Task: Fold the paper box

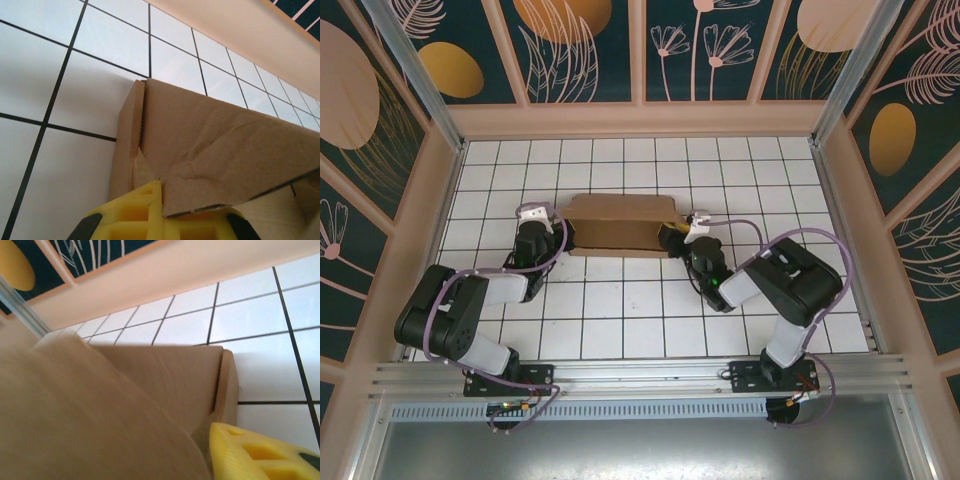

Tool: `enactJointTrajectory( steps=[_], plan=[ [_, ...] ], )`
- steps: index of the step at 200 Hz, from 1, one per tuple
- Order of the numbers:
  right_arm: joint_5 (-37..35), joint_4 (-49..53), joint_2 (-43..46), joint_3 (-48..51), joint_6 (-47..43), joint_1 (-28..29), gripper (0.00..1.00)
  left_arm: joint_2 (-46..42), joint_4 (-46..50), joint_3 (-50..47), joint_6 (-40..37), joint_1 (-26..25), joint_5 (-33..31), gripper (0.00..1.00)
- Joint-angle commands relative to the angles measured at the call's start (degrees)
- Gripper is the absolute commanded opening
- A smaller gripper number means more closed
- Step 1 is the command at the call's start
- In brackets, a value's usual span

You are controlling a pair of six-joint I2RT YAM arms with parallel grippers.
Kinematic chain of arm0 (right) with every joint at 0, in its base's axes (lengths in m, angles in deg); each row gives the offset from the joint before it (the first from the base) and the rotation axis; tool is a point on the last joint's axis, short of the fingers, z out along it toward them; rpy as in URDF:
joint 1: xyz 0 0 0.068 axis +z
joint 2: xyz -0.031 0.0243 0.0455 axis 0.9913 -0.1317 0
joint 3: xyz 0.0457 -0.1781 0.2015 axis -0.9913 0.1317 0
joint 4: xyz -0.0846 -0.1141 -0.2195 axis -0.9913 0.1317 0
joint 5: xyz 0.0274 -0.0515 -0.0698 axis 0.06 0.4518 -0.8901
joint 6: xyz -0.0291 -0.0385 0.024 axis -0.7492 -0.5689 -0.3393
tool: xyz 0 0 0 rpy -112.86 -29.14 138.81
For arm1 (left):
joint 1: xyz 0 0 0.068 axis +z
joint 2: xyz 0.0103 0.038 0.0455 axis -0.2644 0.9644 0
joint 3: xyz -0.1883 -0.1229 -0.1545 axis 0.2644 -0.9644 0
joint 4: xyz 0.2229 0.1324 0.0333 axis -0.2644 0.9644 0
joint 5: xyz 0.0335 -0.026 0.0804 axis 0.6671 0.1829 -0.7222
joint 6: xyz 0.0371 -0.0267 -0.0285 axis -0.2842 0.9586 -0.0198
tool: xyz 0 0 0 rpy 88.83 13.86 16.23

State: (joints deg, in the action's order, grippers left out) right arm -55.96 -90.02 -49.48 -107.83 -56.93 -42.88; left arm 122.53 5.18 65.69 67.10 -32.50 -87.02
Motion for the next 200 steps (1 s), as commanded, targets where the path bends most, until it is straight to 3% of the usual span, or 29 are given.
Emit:
enactJointTrajectory(
  steps=[1,17,60,99,126,145,171,200],
  plan=[
    [1.2,-3.2,5.1,2.6,0.1,0.5,0.57,0.4,2.5,-1.1,-0.6,-0.3,-1.6,0.01],
    [2.4,-1.0,8.6,4.6,1.6,0.3,0.62,0.6,2.2,-1.0,-0.8,-0.3,-2.1,0.0],
    [7.9,9.8,21.0,8.2,2.6,0.3,0.63,0.6,3.2,0.5,-1.1,-0.3,-3.1,0.01],
    [12.9,20.9,37.2,9.4,-0.7,0.3,0.59,1.9,2.5,1.3,-0.6,-0.3,-2.4,0.0],
    [11.1,38.7,46.2,2.2,-0.6,-0.7,0.51,2.5,2.0,1.6,-0.5,-0.4,-1.4,0.01],
    [9.4,50.1,44.4,-5.8,0.4,-3.1,0.39,2.6,1.3,1.7,-0.1,-0.5,-0.2,0.01],
    [15.2,51.2,37.1,-12.2,-1.3,-6.9,0.02,3.3,2.6,3.1,-1.0,-2.2,0.9,0.02],
    [20.4,56.9,26.6,-21.4,0.4,-11.0,0.0,3.3,4.9,3.7,-1.1,-4.8,-1.9,0.03]
  ],
)
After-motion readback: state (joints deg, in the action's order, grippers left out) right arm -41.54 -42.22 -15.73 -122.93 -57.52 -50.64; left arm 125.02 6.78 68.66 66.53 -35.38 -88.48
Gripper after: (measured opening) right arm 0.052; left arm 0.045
